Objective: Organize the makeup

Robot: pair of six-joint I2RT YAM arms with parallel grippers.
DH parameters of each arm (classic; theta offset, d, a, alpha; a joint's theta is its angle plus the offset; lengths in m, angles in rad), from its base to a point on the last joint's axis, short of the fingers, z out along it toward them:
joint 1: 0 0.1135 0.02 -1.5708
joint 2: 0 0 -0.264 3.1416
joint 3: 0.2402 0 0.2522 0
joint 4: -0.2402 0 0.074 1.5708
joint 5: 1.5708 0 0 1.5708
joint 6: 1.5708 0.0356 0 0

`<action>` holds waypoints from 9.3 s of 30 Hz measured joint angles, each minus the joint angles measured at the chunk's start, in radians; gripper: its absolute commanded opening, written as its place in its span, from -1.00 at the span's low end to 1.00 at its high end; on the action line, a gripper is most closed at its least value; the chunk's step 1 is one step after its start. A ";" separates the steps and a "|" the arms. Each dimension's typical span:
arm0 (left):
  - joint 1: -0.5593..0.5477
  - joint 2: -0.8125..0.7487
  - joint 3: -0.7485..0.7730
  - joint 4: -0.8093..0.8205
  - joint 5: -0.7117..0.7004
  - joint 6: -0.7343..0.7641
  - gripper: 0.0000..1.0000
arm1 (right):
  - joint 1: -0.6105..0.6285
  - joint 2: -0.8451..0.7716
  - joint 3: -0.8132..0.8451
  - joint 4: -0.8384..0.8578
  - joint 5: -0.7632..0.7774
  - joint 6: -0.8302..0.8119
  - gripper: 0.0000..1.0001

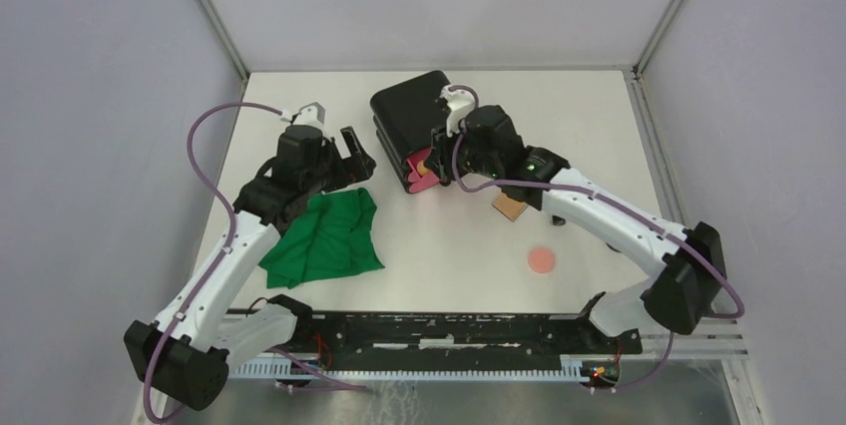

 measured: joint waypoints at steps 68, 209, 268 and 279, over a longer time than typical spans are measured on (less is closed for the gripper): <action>0.019 -0.024 0.000 -0.039 0.000 0.002 0.99 | -0.076 0.229 -0.037 0.078 0.085 0.024 -0.10; -0.180 0.077 0.066 -0.009 0.083 0.048 0.99 | -0.641 -0.035 -0.448 -0.101 0.055 0.162 -0.48; -0.127 0.343 0.272 0.099 -0.017 0.038 0.99 | -0.192 -0.190 -0.498 0.136 -0.022 0.213 0.12; -0.020 0.499 0.274 0.190 0.061 0.021 0.99 | -0.111 -0.038 -0.562 0.334 0.026 0.142 0.18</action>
